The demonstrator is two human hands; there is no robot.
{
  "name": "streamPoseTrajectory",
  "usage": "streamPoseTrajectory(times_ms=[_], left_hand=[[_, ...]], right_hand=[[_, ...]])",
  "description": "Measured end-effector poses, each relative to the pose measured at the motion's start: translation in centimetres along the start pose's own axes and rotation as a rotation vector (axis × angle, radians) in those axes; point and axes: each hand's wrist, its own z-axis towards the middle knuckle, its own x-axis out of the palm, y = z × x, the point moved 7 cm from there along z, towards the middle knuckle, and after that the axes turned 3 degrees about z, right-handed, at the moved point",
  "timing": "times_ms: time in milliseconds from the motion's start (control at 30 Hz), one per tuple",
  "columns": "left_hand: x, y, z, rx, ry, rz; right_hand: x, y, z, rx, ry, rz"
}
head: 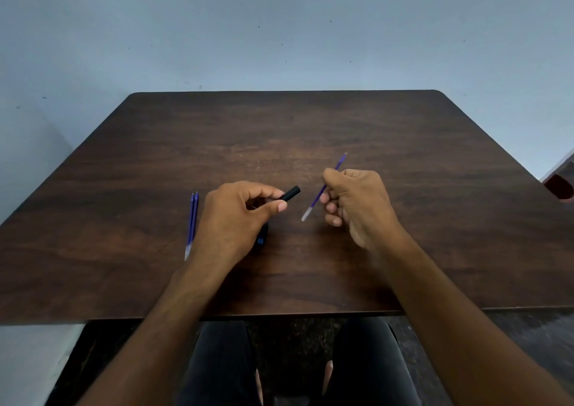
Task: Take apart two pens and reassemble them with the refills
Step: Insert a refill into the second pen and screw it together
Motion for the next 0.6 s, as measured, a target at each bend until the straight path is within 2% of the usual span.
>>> streamPoseTrajectory(times_ms=[233,600], left_hand=[[-0.1,-0.2,-0.3,0.047,-0.016,0.002],[-0.5,-0.3,-0.5,0.057,-0.021,0.027]], right_hand=[[-0.9,1.4,-0.3,-0.122,-0.058,0.169],[-0.1,2.4,-0.7,-0.185,-0.074,0.174]])
